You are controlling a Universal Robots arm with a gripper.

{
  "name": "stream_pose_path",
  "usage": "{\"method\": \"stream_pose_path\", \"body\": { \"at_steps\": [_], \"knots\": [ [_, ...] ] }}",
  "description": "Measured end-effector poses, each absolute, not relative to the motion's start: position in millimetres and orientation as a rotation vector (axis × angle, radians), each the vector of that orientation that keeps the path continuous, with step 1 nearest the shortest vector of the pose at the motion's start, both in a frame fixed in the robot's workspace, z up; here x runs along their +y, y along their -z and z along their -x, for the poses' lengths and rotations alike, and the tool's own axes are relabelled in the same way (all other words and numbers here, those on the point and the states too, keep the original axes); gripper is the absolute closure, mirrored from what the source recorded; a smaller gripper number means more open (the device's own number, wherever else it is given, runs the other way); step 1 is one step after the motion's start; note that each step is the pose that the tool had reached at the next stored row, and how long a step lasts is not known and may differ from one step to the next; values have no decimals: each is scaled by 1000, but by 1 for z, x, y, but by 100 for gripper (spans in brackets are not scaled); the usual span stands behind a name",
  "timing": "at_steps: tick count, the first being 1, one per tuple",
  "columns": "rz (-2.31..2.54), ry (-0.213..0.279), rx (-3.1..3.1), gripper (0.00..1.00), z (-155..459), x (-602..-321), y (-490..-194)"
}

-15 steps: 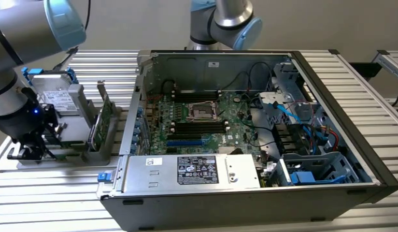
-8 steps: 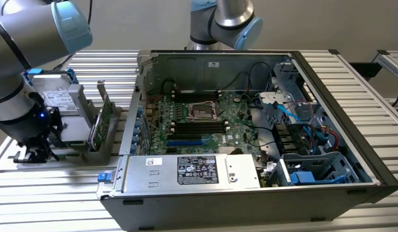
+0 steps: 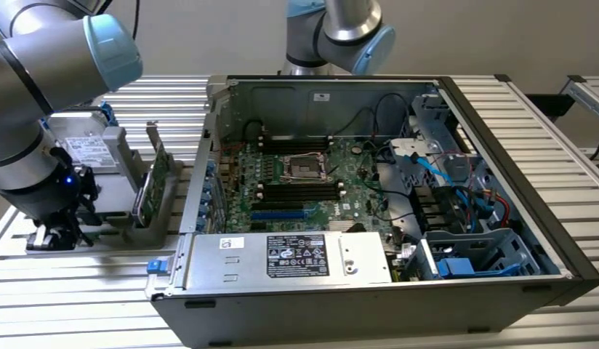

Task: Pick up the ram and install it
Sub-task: 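Pick up the ram and move it above insertion slot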

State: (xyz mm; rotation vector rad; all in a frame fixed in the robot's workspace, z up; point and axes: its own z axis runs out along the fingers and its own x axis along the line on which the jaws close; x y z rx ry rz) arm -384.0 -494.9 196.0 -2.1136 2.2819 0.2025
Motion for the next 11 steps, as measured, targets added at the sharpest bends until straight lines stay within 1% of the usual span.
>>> {"method": "stream_pose_path", "body": {
  "at_steps": [11],
  "knots": [
    [2169, -207, 2233, 58, 384, -493, -195]
  ]
}}
